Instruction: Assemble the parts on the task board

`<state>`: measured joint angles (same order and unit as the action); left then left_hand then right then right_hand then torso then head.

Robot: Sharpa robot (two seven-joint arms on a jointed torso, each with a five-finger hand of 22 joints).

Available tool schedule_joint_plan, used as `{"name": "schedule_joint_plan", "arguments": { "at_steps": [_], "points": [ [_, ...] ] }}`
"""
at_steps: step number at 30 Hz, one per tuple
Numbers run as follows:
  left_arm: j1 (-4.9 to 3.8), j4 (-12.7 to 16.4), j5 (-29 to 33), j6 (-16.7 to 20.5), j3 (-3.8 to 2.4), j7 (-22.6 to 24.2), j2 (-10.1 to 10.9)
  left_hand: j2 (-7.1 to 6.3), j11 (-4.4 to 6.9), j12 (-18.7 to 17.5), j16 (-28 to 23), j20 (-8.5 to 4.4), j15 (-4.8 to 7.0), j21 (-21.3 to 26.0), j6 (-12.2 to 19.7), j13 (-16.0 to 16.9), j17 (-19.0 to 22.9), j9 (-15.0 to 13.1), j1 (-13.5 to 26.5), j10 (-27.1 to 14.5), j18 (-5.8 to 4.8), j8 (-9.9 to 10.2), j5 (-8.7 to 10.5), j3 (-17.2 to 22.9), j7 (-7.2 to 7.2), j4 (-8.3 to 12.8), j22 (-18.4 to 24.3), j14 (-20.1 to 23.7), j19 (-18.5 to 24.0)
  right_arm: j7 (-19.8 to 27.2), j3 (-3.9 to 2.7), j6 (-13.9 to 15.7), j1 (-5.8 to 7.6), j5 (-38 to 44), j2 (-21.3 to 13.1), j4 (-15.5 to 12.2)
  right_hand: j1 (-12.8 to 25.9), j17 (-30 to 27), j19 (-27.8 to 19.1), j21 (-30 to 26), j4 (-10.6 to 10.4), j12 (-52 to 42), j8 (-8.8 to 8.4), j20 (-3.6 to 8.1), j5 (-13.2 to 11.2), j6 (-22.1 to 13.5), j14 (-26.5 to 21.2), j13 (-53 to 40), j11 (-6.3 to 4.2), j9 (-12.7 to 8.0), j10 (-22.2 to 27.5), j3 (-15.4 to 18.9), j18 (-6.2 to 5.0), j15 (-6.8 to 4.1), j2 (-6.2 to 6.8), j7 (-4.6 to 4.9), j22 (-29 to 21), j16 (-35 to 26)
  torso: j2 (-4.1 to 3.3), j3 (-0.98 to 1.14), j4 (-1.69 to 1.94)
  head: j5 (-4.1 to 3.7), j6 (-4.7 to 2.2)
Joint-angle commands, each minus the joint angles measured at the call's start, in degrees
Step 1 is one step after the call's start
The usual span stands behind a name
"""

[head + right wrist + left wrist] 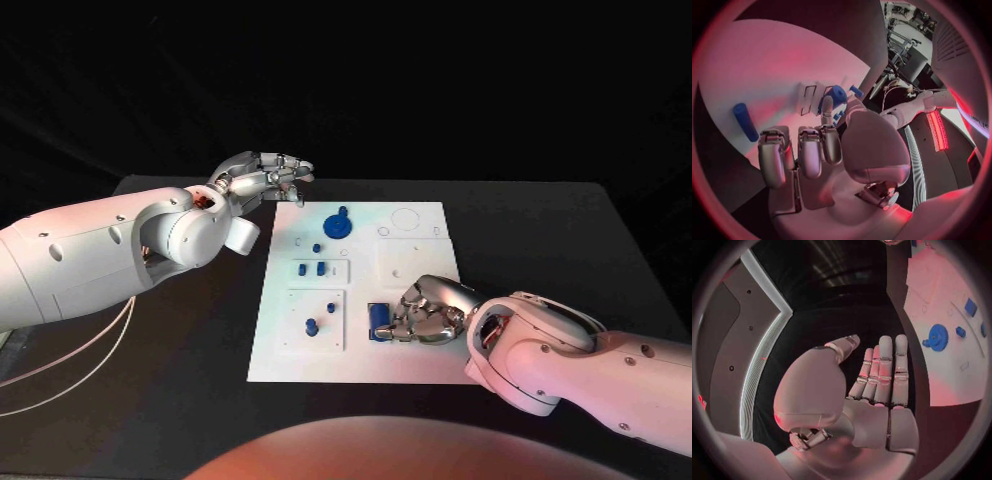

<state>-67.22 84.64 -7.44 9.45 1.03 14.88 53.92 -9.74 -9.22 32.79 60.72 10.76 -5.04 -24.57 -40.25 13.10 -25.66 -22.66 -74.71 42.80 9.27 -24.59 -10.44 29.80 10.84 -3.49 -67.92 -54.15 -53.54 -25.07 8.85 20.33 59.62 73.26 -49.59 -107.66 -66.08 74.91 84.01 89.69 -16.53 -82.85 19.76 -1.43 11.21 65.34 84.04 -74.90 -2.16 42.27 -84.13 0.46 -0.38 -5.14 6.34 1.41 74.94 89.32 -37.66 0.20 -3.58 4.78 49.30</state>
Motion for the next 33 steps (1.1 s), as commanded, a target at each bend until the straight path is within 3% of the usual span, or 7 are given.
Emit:
{"name": "schedule_joint_plan", "arguments": {
  "at_steps": [1,13,25,30,33],
  "points": [
    [-0.03,0.2,0.2,-0.1,-0.04,0.4,-0.1,0.45,0.18,0.2,0.0,0.15,0.10,0.2,0.5,-0.1,-0.1,0.1,0.1,-0.3,1.08,-0.3,-0.32,0.1,1.28,0.1,0.1,0.3,0.0,0.2,0.02,-1.1,-0.06,0.8,0.2,0.3,-0.5,14.2,6.0,0.3,0.0,-0.2,0.26,0.55,0.2,0.1,5.7,-11.2,-0.43,0.2,-3.1,0.2,0.38,-0.55,-0.05,-0.23,15.1,0.2,-0.05,0.01,0.04,0.01,0.04],
    [-0.03,0.2,0.2,-0.2,-0.04,0.4,-0.1,0.49,0.19,0.3,0.1,0.15,0.10,0.2,0.5,-0.1,-0.1,0.1,0.2,-0.3,1.08,-0.4,-0.40,0.1,1.28,0.1,0.1,0.3,0.0,-0.3,0.01,-0.9,-0.04,0.8,1.2,2.1,-1.2,14.3,6.0,0.3,0.0,-0.3,0.66,0.69,1.0,-0.1,5.8,-11.2,-0.58,1.3,-3.2,0.4,0.38,-0.69,-1.07,-0.39,15.1,0.3,0.01,0.00,0.00,0.06,0.21],
    [-0.04,0.2,0.2,-0.3,-0.04,0.3,0.0,0.54,0.18,0.4,0.1,0.16,0.09,0.1,0.5,-0.1,-0.1,0.1,0.3,-0.3,1.07,-0.5,-0.44,0.1,1.28,0.1,0.1,0.3,0.0,-0.2,0.02,-2.7,-0.04,0.8,1.3,2.5,-4.3,14.1,6.0,0.3,0.4,-0.1,0.76,0.85,1.0,-0.8,5.7,-11.2,-0.68,2.7,-3.1,0.8,0.38,-0.84,-0.93,-0.52,15.1,0.2,0.03,-0.03,-0.01,0.08,0.38],
    [-0.04,0.2,0.2,-0.3,-0.04,0.4,0.0,0.54,0.18,0.4,0.1,0.16,0.09,0.1,0.5,-0.1,-0.1,0.1,0.3,-0.3,1.07,-0.5,-0.44,0.1,1.28,0.1,0.1,0.3,0.0,-0.5,0.02,-1.7,-0.04,2.3,0.8,2.3,-6.9,14.1,6.0,0.3,0.5,-0.2,0.64,0.95,0.9,-1.0,5.7,-11.2,-0.80,3.4,-3.1,0.8,0.38,-0.94,-0.77,-0.65,15.1,0.2,0.04,-0.02,-0.06,0.04,0.37],
    [-0.04,0.2,0.2,-0.4,-0.04,0.4,0.0,0.54,0.18,0.4,0.1,0.16,0.09,0.1,0.5,-0.1,-0.1,0.1,0.3,-0.3,1.07,-0.5,-0.44,0.1,1.28,0.1,0.1,0.3,0.0,-0.1,0.02,0.5,-0.04,2.6,0.4,2.0,-8.1,14.0,6.0,0.3,0.3,0.0,0.38,0.97,0.0,-1.2,5.7,-11.2,-0.79,3.7,-3.1,0.8,0.38,-0.94,-0.89,-0.60,15.1,0.2,0.03,0.00,-0.08,0.03,0.36]
  ]
}}
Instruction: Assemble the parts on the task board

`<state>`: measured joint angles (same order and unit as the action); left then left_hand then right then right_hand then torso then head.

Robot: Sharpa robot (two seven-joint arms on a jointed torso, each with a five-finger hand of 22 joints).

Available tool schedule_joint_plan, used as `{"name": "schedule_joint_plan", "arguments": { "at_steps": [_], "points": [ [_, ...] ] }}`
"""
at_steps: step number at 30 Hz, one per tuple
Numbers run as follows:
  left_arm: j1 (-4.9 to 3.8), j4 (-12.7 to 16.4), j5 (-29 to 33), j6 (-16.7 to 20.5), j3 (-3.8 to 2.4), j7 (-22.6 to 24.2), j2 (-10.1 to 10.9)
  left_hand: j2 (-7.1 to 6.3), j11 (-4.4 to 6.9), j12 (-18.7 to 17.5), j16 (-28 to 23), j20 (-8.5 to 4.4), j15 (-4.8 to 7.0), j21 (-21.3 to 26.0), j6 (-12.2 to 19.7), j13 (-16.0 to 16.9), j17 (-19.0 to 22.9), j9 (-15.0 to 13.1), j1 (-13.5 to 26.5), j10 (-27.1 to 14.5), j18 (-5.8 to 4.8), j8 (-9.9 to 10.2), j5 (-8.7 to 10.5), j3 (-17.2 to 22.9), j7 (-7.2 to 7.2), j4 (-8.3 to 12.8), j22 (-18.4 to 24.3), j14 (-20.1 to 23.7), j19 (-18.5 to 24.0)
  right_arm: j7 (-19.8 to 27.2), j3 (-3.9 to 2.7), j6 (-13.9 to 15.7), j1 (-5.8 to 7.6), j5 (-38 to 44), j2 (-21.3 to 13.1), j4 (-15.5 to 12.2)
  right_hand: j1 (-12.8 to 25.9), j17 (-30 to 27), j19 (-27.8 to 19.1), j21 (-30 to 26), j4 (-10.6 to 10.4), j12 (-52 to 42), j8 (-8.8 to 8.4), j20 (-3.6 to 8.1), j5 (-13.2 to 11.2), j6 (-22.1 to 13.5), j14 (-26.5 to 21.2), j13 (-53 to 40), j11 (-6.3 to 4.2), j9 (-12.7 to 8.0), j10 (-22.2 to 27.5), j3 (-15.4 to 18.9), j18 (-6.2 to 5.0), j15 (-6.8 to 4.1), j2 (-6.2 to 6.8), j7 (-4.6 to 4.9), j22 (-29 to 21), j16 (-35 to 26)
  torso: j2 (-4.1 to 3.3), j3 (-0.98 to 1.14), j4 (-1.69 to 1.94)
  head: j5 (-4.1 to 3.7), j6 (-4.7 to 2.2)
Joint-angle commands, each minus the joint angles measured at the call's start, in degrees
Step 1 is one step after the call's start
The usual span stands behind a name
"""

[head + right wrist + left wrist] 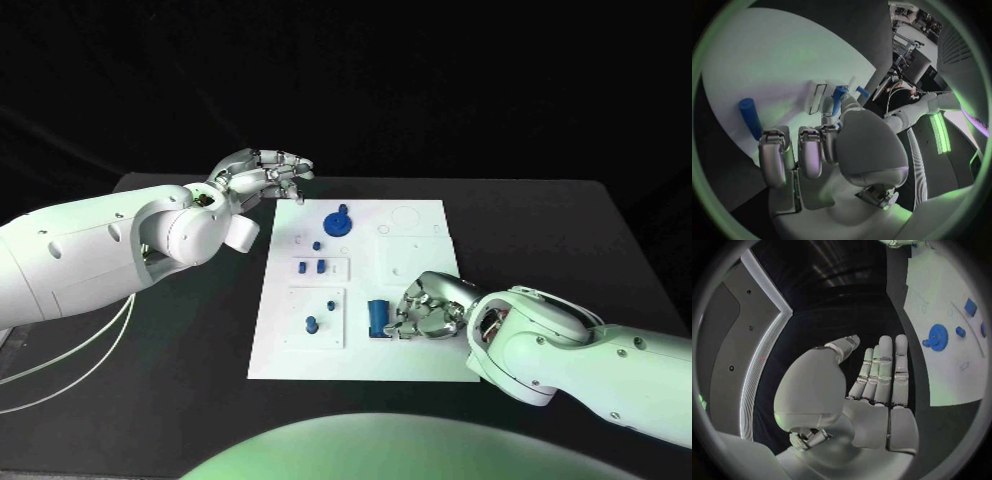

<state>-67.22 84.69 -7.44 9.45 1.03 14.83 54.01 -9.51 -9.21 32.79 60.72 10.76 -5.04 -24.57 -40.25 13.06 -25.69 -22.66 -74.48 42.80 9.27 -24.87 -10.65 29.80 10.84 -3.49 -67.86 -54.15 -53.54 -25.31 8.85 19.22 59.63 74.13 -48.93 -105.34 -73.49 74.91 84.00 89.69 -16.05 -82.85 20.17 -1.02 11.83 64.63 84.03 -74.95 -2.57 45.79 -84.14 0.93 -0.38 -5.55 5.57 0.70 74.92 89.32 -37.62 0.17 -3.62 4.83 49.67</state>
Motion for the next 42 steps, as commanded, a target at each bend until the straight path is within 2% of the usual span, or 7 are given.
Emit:
{"name": "schedule_joint_plan", "arguments": {
  "at_steps": [1,3,9,13,24,31,42],
  "points": [
    [-0.04,0.1,0.2,-0.4,-0.04,0.4,-0.1,0.31,0.18,0.4,0.1,0.16,0.09,0.1,0.5,-0.1,0.0,0.1,0.0,-0.3,1.08,-0.2,-0.23,0.1,1.28,0.1,0.1,0.3,0.0,0.7,0.01,3.2,-0.04,1.3,-0.5,-0.5,-0.7,13.9,6.0,0.3,-0.4,0.3,-0.53,0.52,-0.9,-1.1,5.7,-11.0,-0.25,0.0,-2.9,0.4,0.38,-0.45,-0.29,0.33,15.1,0.1,0.00,0.05,-0.04,-0.09,-0.07],
    [-0.04,0.1,0.2,-0.4,-0.04,0.4,-0.1,0.34,0.19,0.4,0.1,0.16,0.09,0.1,0.5,-0.1,-0.1,0.1,0.1,-0.3,1.08,-0.3,-0.28,0.1,1.26,0.1,0.1,0.3,0.0,2.3,0.01,6.3,0.04,-0.8,-1.3,-1.1,-1.0,13.8,6.0,0.3,-0.5,1.8,-2.90,0.14,-0.5,-3.8,5.7,-10.2,0.59,-1.1,-2.2,0.4,0.38,0.18,-0.83,1.44,15.1,0.0,0.03,0.07,-0.04,-0.14,-0.10],
    [-0.03,0.0,0.2,-0.4,-0.04,0.4,0.0,0.34,0.19,0.4,0.1,0.16,0.10,0.1,0.5,-0.1,-0.1,0.1,0.1,-0.3,1.08,-0.3,-0.28,0.1,1.26,0.1,0.1,0.3,0.0,4.7,-0.02,10.6,0.88,-4.0,-4.4,-3.1,-1.2,12.9,6.0,0.3,-0.5,4.0,-4.97,-0.66,-0.2,-5.4,5.4,-9.0,1.60,-2.4,-1.3,0.9,0.38,1.08,-0.87,2.57,15.1,-0.4,0.06,0.05,-0.16,-0.65,-0.17],
    [-0.03,0.0,0.2,-0.4,-0.04,0.4,0.0,0.34,0.20,0.5,0.1,0.15,0.10,0.1,0.5,-0.1,-0.1,0.1,0.1,-0.3,1.08,-0.3,-0.29,0.1,1.24,0.1,0.1,0.3,0.0,4.1,-0.03,9.4,1.54,-4.5,-7.4,-3.7,-1.9,11.7,6.0,0.3,-0.4,6.2,-6.44,-1.19,0.3,-6.9,5.2,-7.8,2.26,-3.2,-0.3,1.1,0.38,1.63,-0.87,3.34,15.1,-1.0,0.11,-0.03,-0.14,-1.48,-0.08],
    [-0.03,0.3,0.0,-0.6,-0.03,0.7,0.1,0.26,0.21,0.5,0.1,0.15,0.11,0.1,0.5,-0.1,-0.1,0.1,0.0,-0.3,1.08,-0.4,-0.27,0.1,1.22,0.3,0.1,0.3,0.0,-0.4,0.11,4.4,1.39,4.6,-14.0,-3.8,0.2,11.4,6.0,0.3,-0.6,7.4,-6.73,-1.69,-1.0,-5.9,5.1,-7.1,2.47,-3.9,0.1,2.9,0.38,1.92,-0.44,3.45,15.1,-1.2,0.12,-0.08,-0.29,-3.09,-0.08],
    [-0.03,0.3,0.0,-0.7,-0.03,0.7,0.1,0.26,0.21,0.5,0.1,0.15,0.11,0.1,0.5,-0.1,-0.1,0.1,0.0,-0.3,1.08,-0.4,-0.27,0.1,1.22,0.3,0.1,0.3,0.0,-3.5,0.26,3.1,0.12,7.8,-14.5,-3.9,1.3,11.6,6.0,0.3,-0.6,7.4,-6.52,-1.69,-1.5,-5.4,5.1,-7.1,2.36,-3.7,0.0,3.7,0.38,1.84,-0.46,3.29,15.1,-1.2,0.07,-0.08,-0.17,-3.37,-0.06],
    [-0.03,0.3,0.0,-0.8,-0.03,0.4,0.4,0.23,0.23,0.6,0.1,0.14,0.13,0.1,0.4,-0.1,-0.1,0.1,0.0,-0.3,1.09,-0.6,-0.21,0.1,1.18,0.4,0.1,0.4,0.0,-5.1,0.28,2.7,-1.68,9.0,-11.8,-2.5,2.5,11.5,6.0,0.3,-0.6,7.3,-6.36,-1.59,-3.2,-5.0,5.1,-7.1,2.20,-3.6,-0.1,4.6,0.38,1.72,-0.94,3.11,15.1,-1.2,0.03,-0.14,-0.07,-2.84,0.03]
  ]
}}
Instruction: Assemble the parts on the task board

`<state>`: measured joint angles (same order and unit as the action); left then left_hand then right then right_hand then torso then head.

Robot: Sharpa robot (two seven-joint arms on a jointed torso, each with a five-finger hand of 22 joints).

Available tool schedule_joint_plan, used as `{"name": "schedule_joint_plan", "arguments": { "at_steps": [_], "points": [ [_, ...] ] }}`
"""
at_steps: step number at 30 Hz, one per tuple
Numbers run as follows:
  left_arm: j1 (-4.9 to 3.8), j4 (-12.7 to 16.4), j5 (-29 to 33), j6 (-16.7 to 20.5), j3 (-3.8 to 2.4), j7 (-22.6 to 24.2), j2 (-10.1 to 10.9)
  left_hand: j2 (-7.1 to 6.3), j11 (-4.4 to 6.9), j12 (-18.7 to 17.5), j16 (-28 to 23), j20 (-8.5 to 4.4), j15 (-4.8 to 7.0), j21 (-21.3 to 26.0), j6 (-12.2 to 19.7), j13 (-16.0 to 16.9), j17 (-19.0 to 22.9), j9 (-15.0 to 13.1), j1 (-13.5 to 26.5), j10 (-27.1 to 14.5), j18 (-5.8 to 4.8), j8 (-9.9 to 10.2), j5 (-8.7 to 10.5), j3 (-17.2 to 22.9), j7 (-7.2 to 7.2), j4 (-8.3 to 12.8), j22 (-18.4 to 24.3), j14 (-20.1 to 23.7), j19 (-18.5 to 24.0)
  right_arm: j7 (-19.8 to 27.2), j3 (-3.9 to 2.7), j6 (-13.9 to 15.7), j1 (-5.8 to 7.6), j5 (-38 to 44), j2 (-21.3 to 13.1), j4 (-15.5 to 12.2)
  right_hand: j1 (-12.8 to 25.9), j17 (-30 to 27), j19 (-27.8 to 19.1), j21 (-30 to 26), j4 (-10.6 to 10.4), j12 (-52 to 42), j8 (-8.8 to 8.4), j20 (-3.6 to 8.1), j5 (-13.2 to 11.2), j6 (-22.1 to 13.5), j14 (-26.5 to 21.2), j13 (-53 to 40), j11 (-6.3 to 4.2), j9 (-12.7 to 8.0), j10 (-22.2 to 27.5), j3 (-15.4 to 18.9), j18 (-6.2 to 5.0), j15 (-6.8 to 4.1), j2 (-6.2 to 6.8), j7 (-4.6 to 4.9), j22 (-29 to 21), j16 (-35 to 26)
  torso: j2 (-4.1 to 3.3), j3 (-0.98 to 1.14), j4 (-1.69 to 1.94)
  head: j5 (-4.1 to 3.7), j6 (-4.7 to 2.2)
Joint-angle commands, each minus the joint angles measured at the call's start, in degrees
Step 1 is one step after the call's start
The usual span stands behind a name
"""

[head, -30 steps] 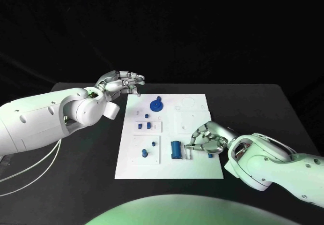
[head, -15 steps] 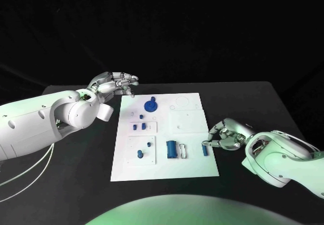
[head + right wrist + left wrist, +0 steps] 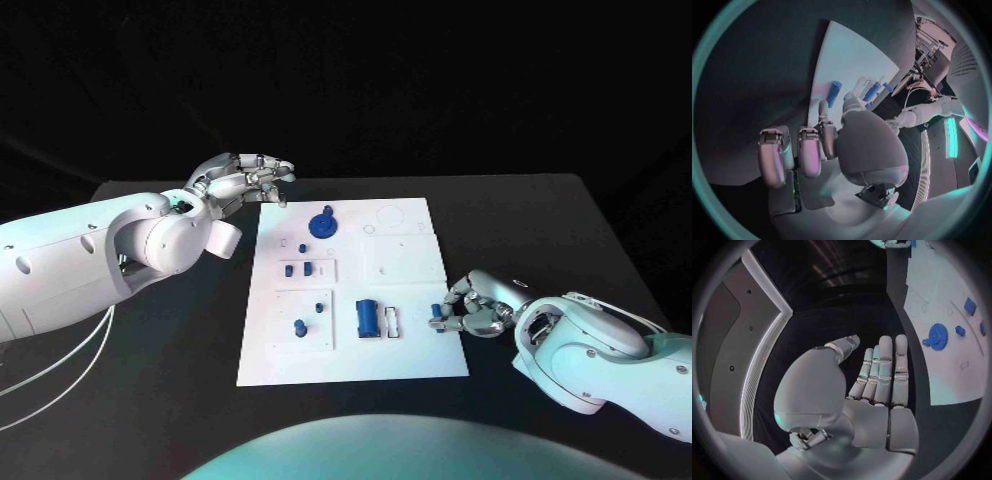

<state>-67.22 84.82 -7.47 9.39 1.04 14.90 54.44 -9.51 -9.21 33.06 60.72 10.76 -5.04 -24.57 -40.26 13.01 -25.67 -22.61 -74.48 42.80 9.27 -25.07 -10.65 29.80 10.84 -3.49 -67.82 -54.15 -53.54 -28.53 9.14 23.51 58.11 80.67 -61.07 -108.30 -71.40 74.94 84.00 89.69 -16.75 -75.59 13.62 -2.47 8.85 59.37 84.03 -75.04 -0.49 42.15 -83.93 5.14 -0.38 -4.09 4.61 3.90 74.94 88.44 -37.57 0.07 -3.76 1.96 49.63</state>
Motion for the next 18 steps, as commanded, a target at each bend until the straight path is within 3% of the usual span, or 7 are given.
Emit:
{"name": "schedule_joint_plan", "arguments": {
  "at_steps": [1,13,14,16,18],
  "points": [
    [-0.04,0.2,0.0,-0.7,-0.04,0.3,0.0,0.23,0.23,0.3,0.1,0.14,0.13,0.1,0.4,-0.1,-0.1,0.1,0.0,-0.3,1.08,-0.4,-0.21,0.1,1.18,0.4,0.1,0.4,0.0,-2.0,0.00,-1.5,-0.21,2.9,0.7,0.7,0.3,11.5,6.0,0.3,0.1,0.0,0.21,-0.13,-0.2,0.3,5.1,-7.1,0.11,0.1,-0.3,0.4,0.38,0.26,-0.05,-0.11,15.1,-0.3,-0.03,-0.06,0.07,-0.01,0.13],
    [-0.04,0.4,0.0,-0.7,-0.04,0.3,0.1,0.23,0.23,0.3,0.1,0.14,0.13,0.1,0.4,-0.1,-0.1,0.1,0.0,-0.3,1.08,-0.4,-0.21,0.1,1.18,0.4,0.1,0.4,0.0,-3.3,0.02,-2.9,-0.91,7.0,3.5,2.4,-5.2,11.8,6.0,0.3,0.8,-0.2,0.33,0.18,0.6,1.0,5.2,-7.2,-0.25,0.3,-0.4,0.1,0.38,-0.07,-0.20,-0.49,15.1,-0.2,0.01,0.02,-0.05,0.33,0.37],
    [-0.04,0.4,0.0,-0.7,-0.04,0.3,0.1,0.23,0.23,0.3,0.1,0.14,0.13,0.1,0.4,-0.1,-0.1,0.1,0.0,-0.3,1.08,-0.4,-0.21,0.1,1.18,0.4,0.1,0.4,0.0,-3.4,0.02,-3.1,-0.95,7.1,3.7,2.6,-6.0,11.8,6.0,0.3,0.9,-0.2,0.26,0.21,0.6,1.1,5.2,-7.2,-0.30,0.3,-0.4,0.0,0.38,-0.10,-0.34,-0.54,15.1,-0.2,0.01,0.03,-0.04,0.37,0.37],
    [-0.04,0.5,0.0,-0.7,-0.04,0.3,0.1,0.23,0.23,0.3,0.1,0.14,0.13,0.1,0.4,-0.1,-0.1,0.1,0.0,-0.3,1.08,-0.4,-0.21,0.1,1.18,0.4,0.1,0.4,0.0,-3.6,0.02,-3.5,-0.99,7.3,4.0,2.7,-9.5,11.9,6.0,0.3,1.7,-0.2,0.02,0.37,-1.9,1.3,5.2,-7.2,-0.48,0.1,-0.4,-1.7,0.38,-0.28,-0.99,-0.72,15.1,-0.1,0.00,0.02,-0.02,0.42,0.37],
    [-0.04,0.5,0.0,-0.7,-0.04,0.3,0.2,0.23,0.23,0.3,0.1,0.14,0.13,0.1,0.4,-0.1,-0.1,0.1,0.0,-0.3,1.08,-0.4,-0.21,0.1,1.18,0.4,0.1,0.4,0.0,-3.8,0.02,-4.0,-1.02,7.7,4.2,2.8,-11.9,12.1,6.0,0.3,2.3,-0.3,-0.27,0.47,-1.7,1.4,5.3,-7.3,-0.59,-0.2,-0.4,-3.0,0.38,-0.38,-1.04,-0.82,15.1,0.0,0.03,0.01,-0.02,0.45,0.37]
  ]
}}
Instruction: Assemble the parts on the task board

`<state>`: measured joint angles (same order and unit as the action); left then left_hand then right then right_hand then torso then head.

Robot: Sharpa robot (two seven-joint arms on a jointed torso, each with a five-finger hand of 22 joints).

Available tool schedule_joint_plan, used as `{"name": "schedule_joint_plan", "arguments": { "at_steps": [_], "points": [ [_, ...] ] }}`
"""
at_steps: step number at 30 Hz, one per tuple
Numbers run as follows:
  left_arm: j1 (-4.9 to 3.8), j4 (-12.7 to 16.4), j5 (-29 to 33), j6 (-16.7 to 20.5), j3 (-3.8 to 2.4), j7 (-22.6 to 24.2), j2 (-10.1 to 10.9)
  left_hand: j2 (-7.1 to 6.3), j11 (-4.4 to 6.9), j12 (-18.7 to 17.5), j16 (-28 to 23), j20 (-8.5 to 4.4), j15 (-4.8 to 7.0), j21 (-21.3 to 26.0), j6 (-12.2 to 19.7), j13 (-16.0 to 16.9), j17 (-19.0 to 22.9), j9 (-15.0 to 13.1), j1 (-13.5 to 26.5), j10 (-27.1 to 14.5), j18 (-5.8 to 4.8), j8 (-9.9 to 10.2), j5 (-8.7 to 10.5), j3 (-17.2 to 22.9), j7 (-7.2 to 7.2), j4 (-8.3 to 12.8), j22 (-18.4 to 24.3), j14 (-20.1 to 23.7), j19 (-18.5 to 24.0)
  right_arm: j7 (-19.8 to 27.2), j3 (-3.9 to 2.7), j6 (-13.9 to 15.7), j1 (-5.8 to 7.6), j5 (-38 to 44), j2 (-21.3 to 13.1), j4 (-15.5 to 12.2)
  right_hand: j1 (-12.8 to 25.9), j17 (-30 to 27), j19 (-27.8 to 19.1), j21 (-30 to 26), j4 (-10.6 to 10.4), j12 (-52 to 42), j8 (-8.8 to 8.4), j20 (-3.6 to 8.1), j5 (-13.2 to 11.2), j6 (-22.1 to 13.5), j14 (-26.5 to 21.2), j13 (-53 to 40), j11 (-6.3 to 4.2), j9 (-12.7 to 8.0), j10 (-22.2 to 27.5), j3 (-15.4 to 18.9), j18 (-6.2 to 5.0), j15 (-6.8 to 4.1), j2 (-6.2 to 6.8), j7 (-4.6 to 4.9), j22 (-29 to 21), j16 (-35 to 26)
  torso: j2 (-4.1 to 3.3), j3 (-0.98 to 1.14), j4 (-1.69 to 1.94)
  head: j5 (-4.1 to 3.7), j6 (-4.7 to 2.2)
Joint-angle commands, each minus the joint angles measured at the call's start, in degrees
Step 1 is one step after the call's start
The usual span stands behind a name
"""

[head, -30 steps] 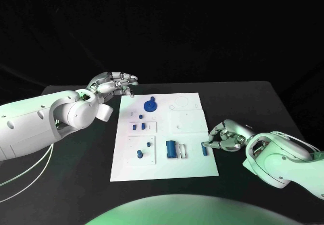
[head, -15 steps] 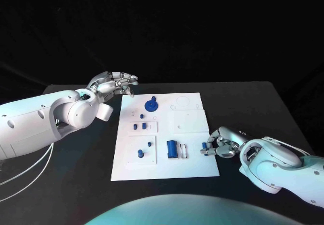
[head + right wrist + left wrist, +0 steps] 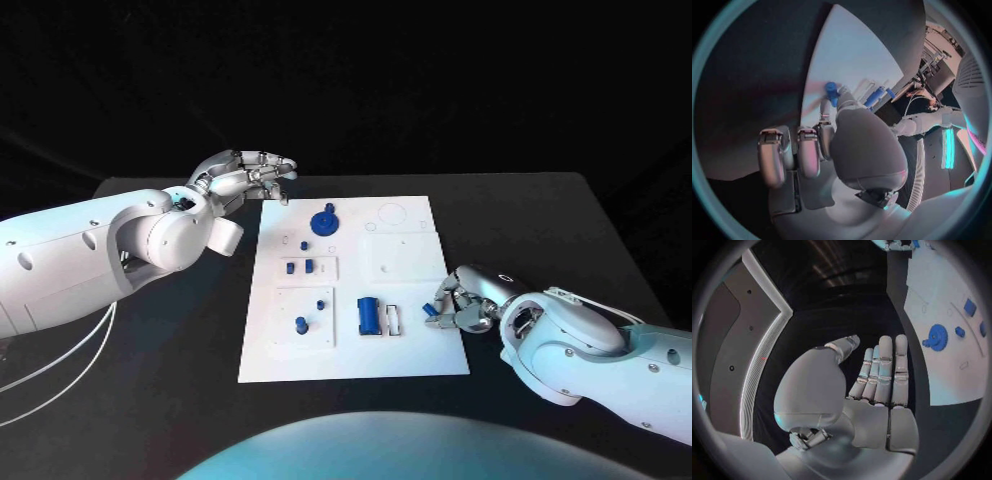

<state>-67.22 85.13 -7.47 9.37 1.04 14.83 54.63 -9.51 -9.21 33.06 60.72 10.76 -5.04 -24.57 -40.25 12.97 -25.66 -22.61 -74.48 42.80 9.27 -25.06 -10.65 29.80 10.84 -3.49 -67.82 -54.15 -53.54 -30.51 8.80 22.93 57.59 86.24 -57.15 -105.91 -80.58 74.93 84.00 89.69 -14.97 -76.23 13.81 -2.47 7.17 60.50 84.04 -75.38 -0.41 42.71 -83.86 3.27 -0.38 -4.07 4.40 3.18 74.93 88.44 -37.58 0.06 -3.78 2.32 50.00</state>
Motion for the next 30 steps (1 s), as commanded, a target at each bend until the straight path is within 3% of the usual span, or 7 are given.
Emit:
{"name": "schedule_joint_plan", "arguments": {
  "at_steps": [1,3,9,11,14,21,30],
  "points": [
    [-0.04,0.2,0.0,-0.7,-0.04,0.4,0.0,0.23,0.23,0.3,0.1,0.14,0.13,0.1,0.4,-0.1,-0.1,0.1,0.0,-0.3,1.09,-0.4,-0.21,0.1,1.18,0.4,0.1,0.4,0.0,-2.0,0.36,-3.7,-0.50,2.3,0.3,0.4,-4.4,12.2,6.0,0.3,1.0,0.3,-0.73,0.54,0.7,0.4,5.3,-7.0,-0.73,-1.0,-0.4,-2.1,0.38,-0.44,-0.69,-0.15,15.1,0.0,0.06,0.02,0.00,0.12,0.00],
    [-0.04,0.2,0.0,-0.7,-0.04,0.4,0.0,0.23,0.23,0.3,0.1,0.14,0.13,0.1,0.4,-0.1,-0.1,0.1,0.0,-0.3,1.09,-0.4,-0.21,0.1,1.18,0.4,0.1,0.4,0.0,-2.2,0.36,-4.2,-0.51,2.6,0.4,0.3,-6.6,12.3,6.0,0.3,0.7,0.4,-1.54,0.57,-3.6,1.1,5.3,-7.0,-0.70,-1.9,-0.3,-6.0,0.38,-0.36,0.53,0.00,15.1,0.1,0.06,0.00,-0.03,0.16,0.00],
    [-0.04,0.2,0.0,-0.7,-0.04,0.4,0.1,0.26,0.23,0.4,0.1,0.13,0.13,0.1,0.4,-0.1,-0.1,0.1,0.0,-0.3,1.08,-0.5,-0.19,0.1,1.19,0.4,0.1,0.4,0.0,-2.7,0.36,-3.2,-0.53,2.7,0.4,-0.3,-5.3,12.5,6.0,0.3,-1.3,0.2,-2.50,0.51,-1.4,2.4,5.3,-7.1,-0.65,-2.9,-0.4,-17.6,0.38,-0.26,5.78,0.14,15.1,0.1,0.06,-0.01,-0.05,0.17,0.00],
    [-0.04,0.2,0.0,-0.7,-0.04,0.4,0.1,0.26,0.23,0.4,0.1,0.13,0.13,0.1,0.4,-0.1,-0.1,0.1,0.0,-0.3,1.08,-0.5,-0.19,0.1,1.19,0.4,0.1,0.4,0.0,-2.9,0.36,-1.6,-0.53,1.6,0.3,-0.7,-1.8,12.7,6.0,0.3,-1.3,-1.0,-2.25,0.66,2.3,2.7,5.4,-7.8,-0.99,-2.5,-1.1,-21.7,0.38,-0.58,5.90,-0.38,15.1,0.2,0.05,-0.01,-0.02,0.19,-0.02],
    [-0.04,0.2,0.0,-0.7,-0.04,0.4,0.1,0.29,0.24,0.4,0.1,0.13,0.13,0.1,0.4,-0.1,-0.1,0.1,0.0,-0.3,1.08,-0.5,-0.20,0.1,1.19,0.5,0.1,0.4,0.0,-3.0,0.35,0.2,-0.52,0.4,0.2,-1.2,0.7,12.8,6.0,0.3,-0.9,-1.6,-1.79,0.90,4.0,2.7,5.4,-8.1,-1.21,-1.8,-1.4,-26.0,0.38,-0.80,6.42,-0.64,15.1,0.3,0.05,-0.01,0.00,0.18,-0.03],
    [-0.04,0.2,0.0,-0.7,-0.04,0.4,0.1,0.29,0.24,0.4,0.1,0.13,0.13,0.1,0.4,-0.1,-0.1,0.1,0.0,-0.3,1.08,-0.5,-0.20,0.1,1.19,0.5,0.1,0.4,0.0,-2.6,0.31,3.5,-0.13,-2.4,0.1,-2.9,7.8,13.0,6.0,0.3,3.5,-2.0,-0.20,1.00,3.1,1.5,5.5,-8.4,-1.25,1.0,-1.6,-37.9,0.38,-0.86,7.75,-0.67,15.1,0.4,0.06,-0.03,0.03,0.25,0.00],
    [-0.04,0.3,0.0,-0.7,-0.04,0.4,0.0,0.29,0.24,0.4,0.1,0.13,0.13,0.1,0.4,-0.1,-0.1,0.1,0.0,-0.3,1.08,-0.5,-0.20,0.1,1.19,0.5,0.1,0.4,0.0,-1.9,0.27,4.8,0.58,-6.0,1.6,-3.9,14.0,13.0,6.0,0.3,5.5,-2.2,0.32,0.91,2.2,1.2,5.5,-8.5,-1.10,2.0,-1.8,-41.5,0.38,-0.78,8.46,-0.54,15.1,0.4,0.02,0.00,0.02,0.43,0.00]
  ]
}}
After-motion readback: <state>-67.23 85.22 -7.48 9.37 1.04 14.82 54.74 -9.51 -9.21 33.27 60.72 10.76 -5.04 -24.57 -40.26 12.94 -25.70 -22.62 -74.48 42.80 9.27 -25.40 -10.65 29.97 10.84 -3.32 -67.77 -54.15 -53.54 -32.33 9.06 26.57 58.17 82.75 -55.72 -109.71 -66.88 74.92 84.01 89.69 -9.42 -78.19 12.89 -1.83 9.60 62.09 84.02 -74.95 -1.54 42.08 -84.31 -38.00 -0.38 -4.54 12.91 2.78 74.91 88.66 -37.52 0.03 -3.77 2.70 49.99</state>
